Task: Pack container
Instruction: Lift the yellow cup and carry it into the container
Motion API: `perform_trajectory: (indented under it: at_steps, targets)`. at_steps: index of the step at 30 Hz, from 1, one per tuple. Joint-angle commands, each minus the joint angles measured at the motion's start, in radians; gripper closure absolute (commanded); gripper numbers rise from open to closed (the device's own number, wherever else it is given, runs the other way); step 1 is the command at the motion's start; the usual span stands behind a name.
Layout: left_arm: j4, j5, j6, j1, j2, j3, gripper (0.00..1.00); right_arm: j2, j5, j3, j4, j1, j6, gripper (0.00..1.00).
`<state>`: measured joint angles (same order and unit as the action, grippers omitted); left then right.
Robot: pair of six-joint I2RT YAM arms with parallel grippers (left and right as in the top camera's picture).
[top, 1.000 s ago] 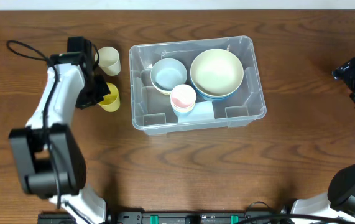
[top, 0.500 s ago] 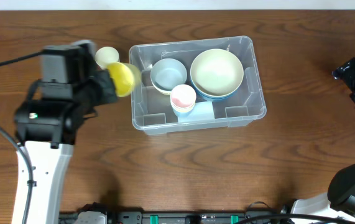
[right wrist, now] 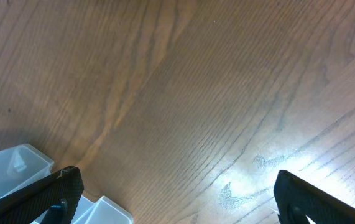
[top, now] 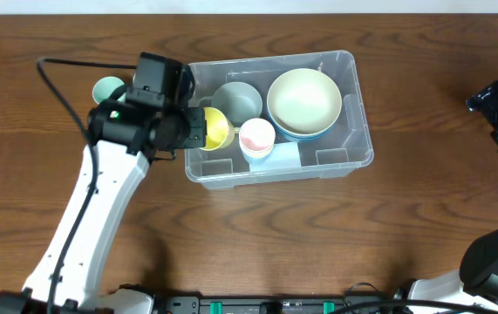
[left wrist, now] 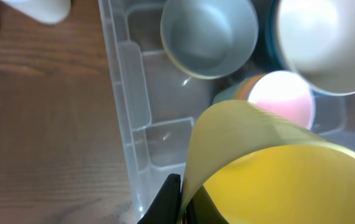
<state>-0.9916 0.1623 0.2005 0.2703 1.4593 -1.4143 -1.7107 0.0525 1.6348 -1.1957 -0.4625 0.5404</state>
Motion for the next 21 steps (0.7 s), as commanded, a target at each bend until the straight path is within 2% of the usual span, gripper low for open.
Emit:
perform_trajectory:
  at_steps: [1,10,21]
  targets:
    - [-0.010,0.009,-0.036,0.002,0.025,-0.003,0.94,0.007,-0.003,0.001,-0.001,-0.009,-0.006,0.01]
    - [-0.020,-0.047,-0.051,0.002,0.040,-0.003,0.94,0.007,-0.003,0.001,-0.001,-0.009,-0.006,0.01]
    - [-0.023,-0.047,-0.051,0.002,0.088,0.005,0.94,0.007,-0.003,0.001,-0.001,-0.009,-0.006,0.01]
